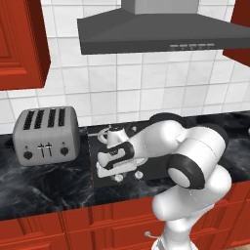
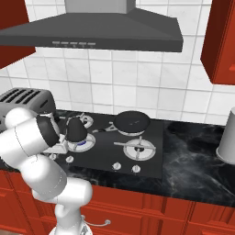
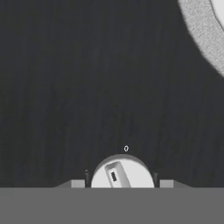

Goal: Pick the kettle from the counter and place it on a stove burner. Then turn the burner on.

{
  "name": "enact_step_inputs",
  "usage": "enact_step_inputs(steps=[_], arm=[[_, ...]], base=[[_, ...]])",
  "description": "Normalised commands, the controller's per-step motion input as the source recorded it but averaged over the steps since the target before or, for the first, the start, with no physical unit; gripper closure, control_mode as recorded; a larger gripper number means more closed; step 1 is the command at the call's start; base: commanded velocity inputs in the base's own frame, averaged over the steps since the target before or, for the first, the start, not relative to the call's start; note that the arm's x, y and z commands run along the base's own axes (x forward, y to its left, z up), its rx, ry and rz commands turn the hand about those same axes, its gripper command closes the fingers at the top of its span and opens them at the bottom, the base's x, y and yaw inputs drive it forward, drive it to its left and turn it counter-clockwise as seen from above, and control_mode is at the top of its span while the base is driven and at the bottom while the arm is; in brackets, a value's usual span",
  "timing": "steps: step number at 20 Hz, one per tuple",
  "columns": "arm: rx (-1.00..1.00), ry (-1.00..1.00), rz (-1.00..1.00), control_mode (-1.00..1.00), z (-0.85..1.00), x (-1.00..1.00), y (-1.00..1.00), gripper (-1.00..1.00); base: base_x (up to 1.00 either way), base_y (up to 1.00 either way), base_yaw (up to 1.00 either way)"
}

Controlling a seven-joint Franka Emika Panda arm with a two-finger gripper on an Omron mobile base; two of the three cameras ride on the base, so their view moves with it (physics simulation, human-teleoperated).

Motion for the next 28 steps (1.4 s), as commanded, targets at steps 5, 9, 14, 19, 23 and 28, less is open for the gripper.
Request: enact_step_inputs(steps=[5,9,14,19,23,28], arm=[[0.01,-0.02,0.18,-1.0,-0.12,-0.01,0.0,1.0],[0.03,-0.03,0.19,-1.0,-0.1,-0.01,0.0,1.0],[0.06,-0.03,0.2,-1.0,-0.1,0.0,0.0,1.0],[0.07,-0.05,0.2,-1.0,-0.11,0.0,0.0,1.0],[0.08,-0.07,0.21,-1.0,-0.1,0.0,0.0,1.0],[0.07,-0.07,0.2,-1.0,-0.07,0.0,0.0,1.0]], base=[[0.0,0.0,0.0],[0.0,0.0,0.0],[0.0,0.0,0.0],[0.0,0.0,0.0],[0.0,0.0,0.0],[0.0,0.0,0.0]])
